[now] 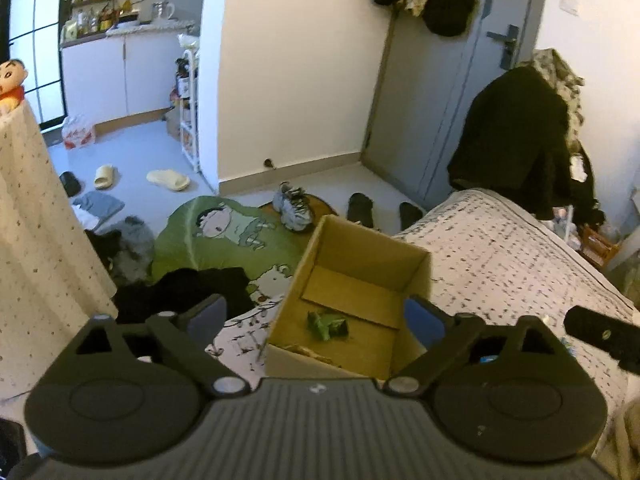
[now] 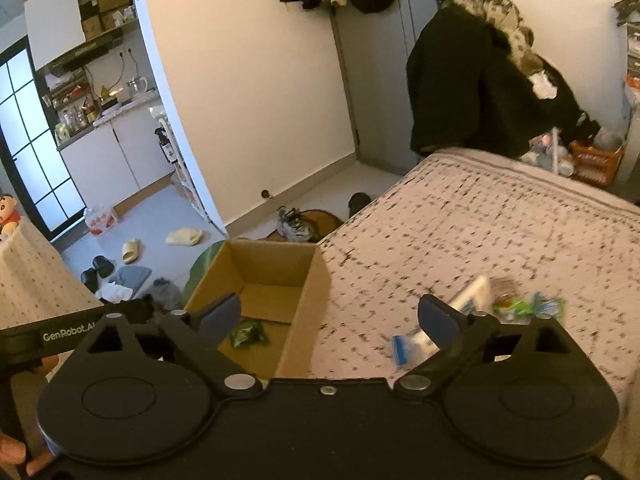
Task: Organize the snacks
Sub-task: 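Move the left tool back to the clear bag of white food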
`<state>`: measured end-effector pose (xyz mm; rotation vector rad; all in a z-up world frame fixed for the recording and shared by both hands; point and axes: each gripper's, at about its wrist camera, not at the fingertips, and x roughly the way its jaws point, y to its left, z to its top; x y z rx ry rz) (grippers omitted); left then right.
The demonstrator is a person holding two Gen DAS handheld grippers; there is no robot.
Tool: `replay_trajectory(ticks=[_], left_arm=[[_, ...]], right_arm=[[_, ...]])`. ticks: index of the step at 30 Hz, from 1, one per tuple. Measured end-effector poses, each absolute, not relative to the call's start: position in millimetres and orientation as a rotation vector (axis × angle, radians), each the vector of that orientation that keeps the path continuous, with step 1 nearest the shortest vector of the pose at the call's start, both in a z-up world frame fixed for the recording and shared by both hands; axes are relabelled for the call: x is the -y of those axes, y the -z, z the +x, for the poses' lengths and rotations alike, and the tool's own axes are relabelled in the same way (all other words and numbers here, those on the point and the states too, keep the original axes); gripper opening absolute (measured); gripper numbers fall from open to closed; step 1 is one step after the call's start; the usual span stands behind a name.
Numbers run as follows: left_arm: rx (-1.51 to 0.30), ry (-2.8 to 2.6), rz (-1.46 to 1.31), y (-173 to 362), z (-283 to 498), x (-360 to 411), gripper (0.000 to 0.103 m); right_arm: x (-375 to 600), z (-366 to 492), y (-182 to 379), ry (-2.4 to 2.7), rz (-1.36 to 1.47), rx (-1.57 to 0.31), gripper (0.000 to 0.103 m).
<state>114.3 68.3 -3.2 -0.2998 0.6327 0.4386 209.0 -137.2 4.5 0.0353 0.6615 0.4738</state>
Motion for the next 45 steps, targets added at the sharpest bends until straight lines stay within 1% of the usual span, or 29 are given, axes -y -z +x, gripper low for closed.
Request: replay_trajectory(ticks=[1,5,9,17,23,30,45], left_arm=[[-0.627,-0.431,-0.302,1,113,-65,0.103],[-0.608,-0.394,-0.326,-3,112,-52,0.103],[-0.592,-0.333,-0.326,-4,112,-33,0.103],[-0.650,-0.255,-0.303,12,125,11,0.103],[-0.721,-0.248,-0.353,33,134,30,0.103],[-0.760,-0.222,-0.354,57,147,51,0.103],[-0.892,-0.198,-0.397,109,189,86,0.102]], right_arm=[[143,209,-7,-0.469,0.036,-0.660,0.097],[169,212,-11,-0.433,0.032,-0.658,0.098],[195,215,-3,-0.375,0.035,-0.683,0.098],[226,222,17,-0.341,0.059,-0.753,0.098],[246,228,26,-0.330,0.073,-0.769,0.098],[268,237,34,-0.295,0.166,-0.778,0.098],[282,263,60,-0.248,0.105,-0.834,0.096]])
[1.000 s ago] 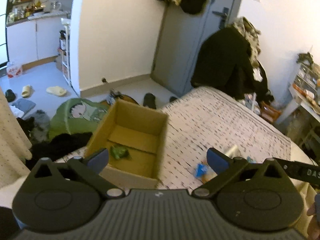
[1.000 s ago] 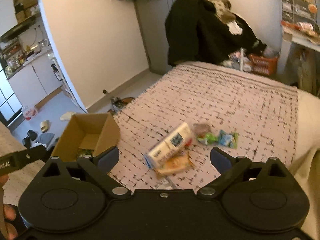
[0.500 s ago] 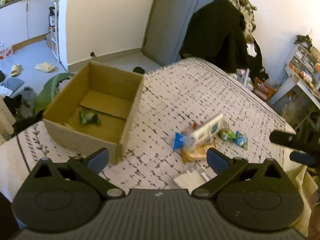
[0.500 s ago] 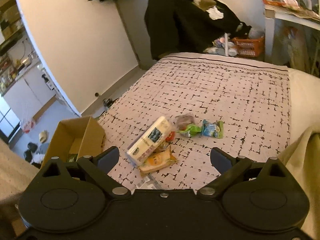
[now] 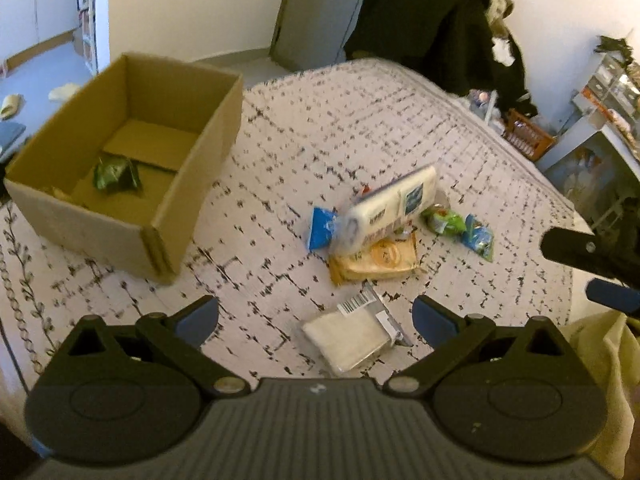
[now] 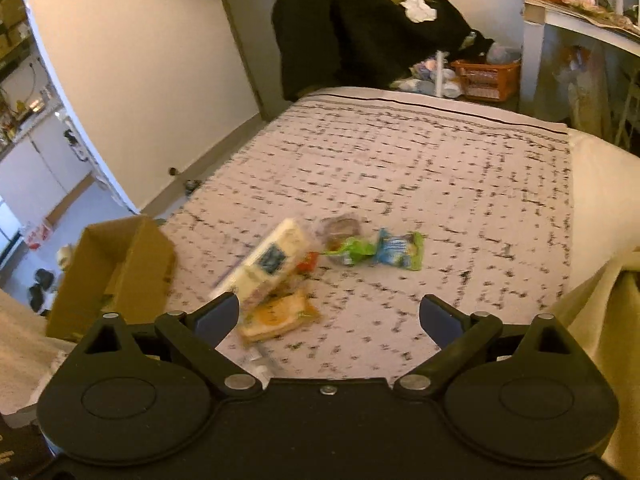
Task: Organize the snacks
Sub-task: 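Move the left tool back to the clear bag of white food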
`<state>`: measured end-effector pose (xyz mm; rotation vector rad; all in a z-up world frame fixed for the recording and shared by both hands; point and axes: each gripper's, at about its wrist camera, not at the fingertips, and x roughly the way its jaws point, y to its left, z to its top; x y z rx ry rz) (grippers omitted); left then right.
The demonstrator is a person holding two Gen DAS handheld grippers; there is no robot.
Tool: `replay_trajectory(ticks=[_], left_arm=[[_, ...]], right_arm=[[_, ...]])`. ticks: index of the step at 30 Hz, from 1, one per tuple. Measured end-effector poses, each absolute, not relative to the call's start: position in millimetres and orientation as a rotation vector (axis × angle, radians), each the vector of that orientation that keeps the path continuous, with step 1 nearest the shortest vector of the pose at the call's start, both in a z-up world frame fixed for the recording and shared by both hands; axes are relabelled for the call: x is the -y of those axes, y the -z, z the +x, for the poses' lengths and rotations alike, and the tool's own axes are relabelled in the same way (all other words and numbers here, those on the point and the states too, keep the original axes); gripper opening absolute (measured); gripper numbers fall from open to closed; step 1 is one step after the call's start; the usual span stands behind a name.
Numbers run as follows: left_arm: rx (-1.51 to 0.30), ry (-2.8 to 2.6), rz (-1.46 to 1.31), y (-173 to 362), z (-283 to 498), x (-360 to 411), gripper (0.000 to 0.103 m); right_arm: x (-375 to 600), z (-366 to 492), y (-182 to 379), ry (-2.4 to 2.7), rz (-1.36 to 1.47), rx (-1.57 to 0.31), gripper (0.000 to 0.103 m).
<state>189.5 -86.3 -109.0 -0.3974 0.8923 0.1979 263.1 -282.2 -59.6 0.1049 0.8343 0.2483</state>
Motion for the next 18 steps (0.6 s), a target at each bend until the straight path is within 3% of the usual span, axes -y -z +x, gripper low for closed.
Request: replay_trajectory(ticks=[18], left_arm=[[-1.078,-0.391,-0.529,178,236,112,0.102]], right_arm=[[305,320,118,-0.204,0.018,-0.818,0.093]])
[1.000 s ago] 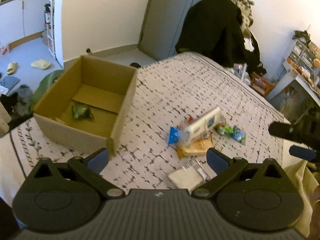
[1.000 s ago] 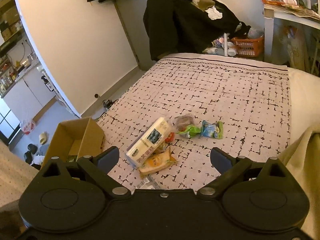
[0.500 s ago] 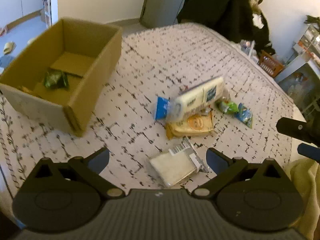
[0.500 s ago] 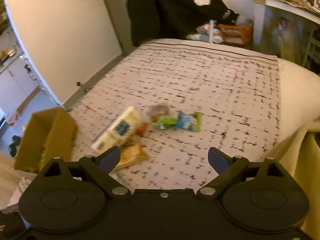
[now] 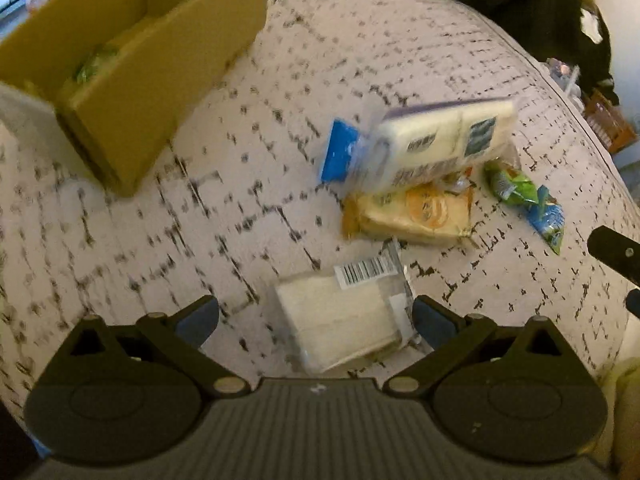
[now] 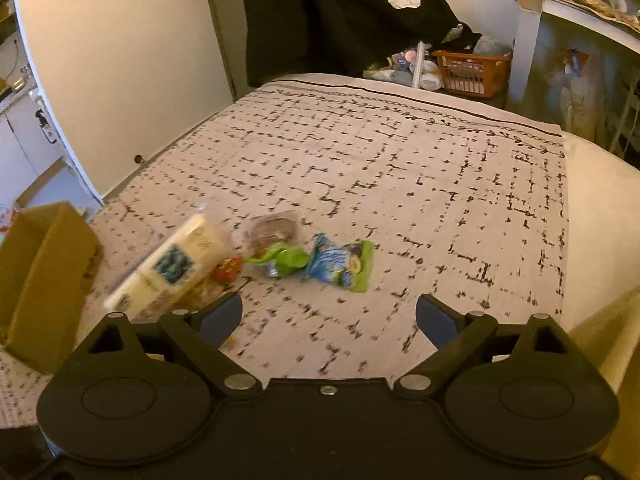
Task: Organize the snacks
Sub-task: 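Move the left tool back to the clear bag of white food, then grasp the clear bag with the left gripper while the right gripper grasps the blue-green snack bag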
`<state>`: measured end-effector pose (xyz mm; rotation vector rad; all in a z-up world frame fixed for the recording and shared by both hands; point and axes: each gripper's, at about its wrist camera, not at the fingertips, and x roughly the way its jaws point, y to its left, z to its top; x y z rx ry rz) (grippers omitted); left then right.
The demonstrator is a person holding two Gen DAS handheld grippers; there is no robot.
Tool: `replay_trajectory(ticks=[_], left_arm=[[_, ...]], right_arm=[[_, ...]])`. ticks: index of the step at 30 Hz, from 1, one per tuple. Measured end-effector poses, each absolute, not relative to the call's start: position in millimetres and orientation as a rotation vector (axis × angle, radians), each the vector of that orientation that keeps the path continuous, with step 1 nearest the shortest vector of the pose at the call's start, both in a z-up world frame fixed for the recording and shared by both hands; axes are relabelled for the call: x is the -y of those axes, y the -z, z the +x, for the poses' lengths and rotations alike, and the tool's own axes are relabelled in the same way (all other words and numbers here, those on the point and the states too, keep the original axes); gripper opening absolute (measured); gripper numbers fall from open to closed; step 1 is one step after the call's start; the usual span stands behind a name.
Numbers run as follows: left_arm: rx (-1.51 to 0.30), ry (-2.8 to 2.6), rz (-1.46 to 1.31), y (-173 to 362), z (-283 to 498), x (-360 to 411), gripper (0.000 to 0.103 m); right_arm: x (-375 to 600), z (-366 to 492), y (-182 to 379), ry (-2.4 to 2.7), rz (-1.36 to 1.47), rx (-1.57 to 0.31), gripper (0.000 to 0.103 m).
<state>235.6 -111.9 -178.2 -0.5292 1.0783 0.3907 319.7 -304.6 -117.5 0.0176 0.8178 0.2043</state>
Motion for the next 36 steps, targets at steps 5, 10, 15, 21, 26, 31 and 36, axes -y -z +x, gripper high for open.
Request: replay_trajectory(ticks=[5,10,15,21,26,31,36], left_arm=[[-1.062,-0.438,-0.540,181,235,115,0.082],[-1.033,-0.447,-0.566,175,234,113,0.055],[-1.013,-0.450,-0.572,172,232,110,0.053],[-1.000,-0.466,-0.585,173,230,99,0.053],[-0.991,-0.478,-0.589,173,229,90,0.053],[-0.987,-0.486,-0.593,173,227,80,0.053],[-0.974,-0.489,-0.608,167,221,77,0.053]], right_arm=[[307,335,135,-0.202,-0.004,-0.819,0.094],[308,349,146,-0.207,-0.017,-0.813,0.093],[306,365,158,-0.203,-0.035,-0.819,0.093],[300,378,170,-0.202,-0.043,-0.828,0.092],[286,387,175,-0.192,-0.100,-0.815,0.092],[279,391,179,-0.153,-0.187,-0.809,0.051],[287,384,165,-0.167,-0.137,-0.843,0.040]])
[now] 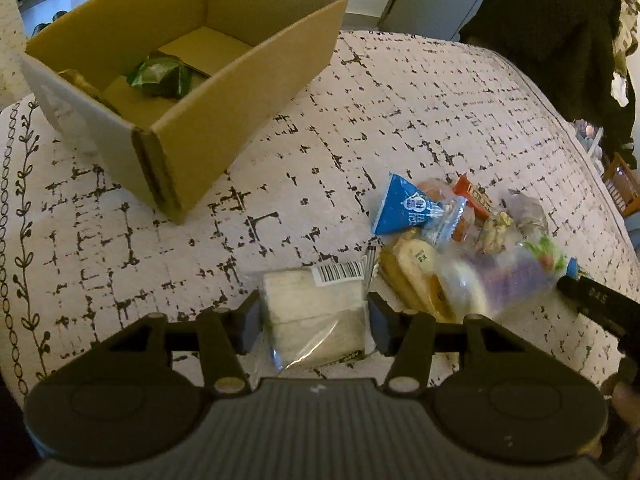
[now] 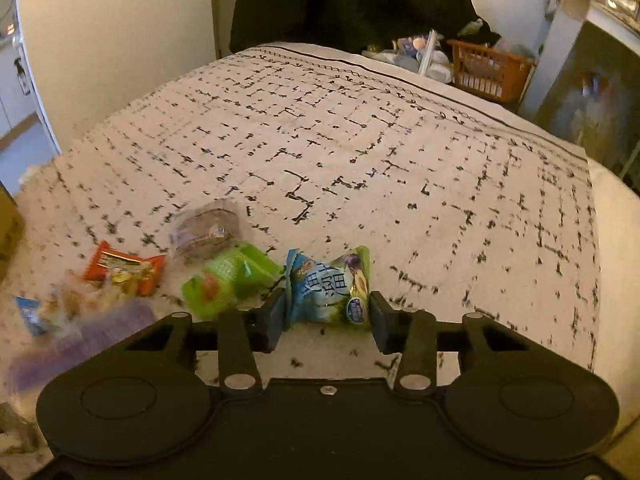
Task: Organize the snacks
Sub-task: 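Grasp the clear bag with the left gripper while the right gripper grasps the blue-green snack bag, then carry both held snack bags over the cardboard box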
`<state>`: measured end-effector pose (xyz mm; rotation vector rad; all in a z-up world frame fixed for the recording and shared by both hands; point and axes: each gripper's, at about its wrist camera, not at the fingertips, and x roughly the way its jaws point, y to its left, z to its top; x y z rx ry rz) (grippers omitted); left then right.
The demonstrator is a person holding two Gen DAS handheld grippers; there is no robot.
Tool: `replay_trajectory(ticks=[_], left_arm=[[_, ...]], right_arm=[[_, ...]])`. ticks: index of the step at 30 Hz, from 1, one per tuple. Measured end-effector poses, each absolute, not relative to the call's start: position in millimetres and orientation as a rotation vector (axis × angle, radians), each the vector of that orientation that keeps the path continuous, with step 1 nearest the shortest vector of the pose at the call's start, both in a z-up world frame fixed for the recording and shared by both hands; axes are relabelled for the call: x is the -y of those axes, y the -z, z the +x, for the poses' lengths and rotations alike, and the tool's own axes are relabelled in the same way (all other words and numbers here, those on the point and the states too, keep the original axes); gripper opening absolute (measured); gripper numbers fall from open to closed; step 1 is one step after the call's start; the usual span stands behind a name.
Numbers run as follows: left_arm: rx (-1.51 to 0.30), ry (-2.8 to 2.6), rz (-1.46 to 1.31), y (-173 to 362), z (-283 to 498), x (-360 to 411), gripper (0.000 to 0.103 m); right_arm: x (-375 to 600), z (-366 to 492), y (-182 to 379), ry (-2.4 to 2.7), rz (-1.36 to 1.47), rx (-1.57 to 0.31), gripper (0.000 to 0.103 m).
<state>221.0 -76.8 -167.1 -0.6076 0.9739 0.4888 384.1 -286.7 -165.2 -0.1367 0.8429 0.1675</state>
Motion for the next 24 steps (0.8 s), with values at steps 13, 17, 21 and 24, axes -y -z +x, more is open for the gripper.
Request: replay_trajectory(ticks=[13,17,21,24], left_arm=[[-0.878,-0.456,-0.619,118,192,69,0.053],[-0.861,-0.458,-0.609,103,183,63,0.053],[-0.832,-0.458,-0.614,89,173,56,0.053],[-0.823,-0.454,-0.622,81,168,49,0.053]], right_arm=[[255,332,99,-0.257,-0.160,-0.776,0.037],[245,321,85,-0.270,-0.165,-0.762,0.037],[235,307,71,-0.284,-0.166,-0.749,0.037],[229,295,60,-0.292,-0.161,-0.735,0.037]])
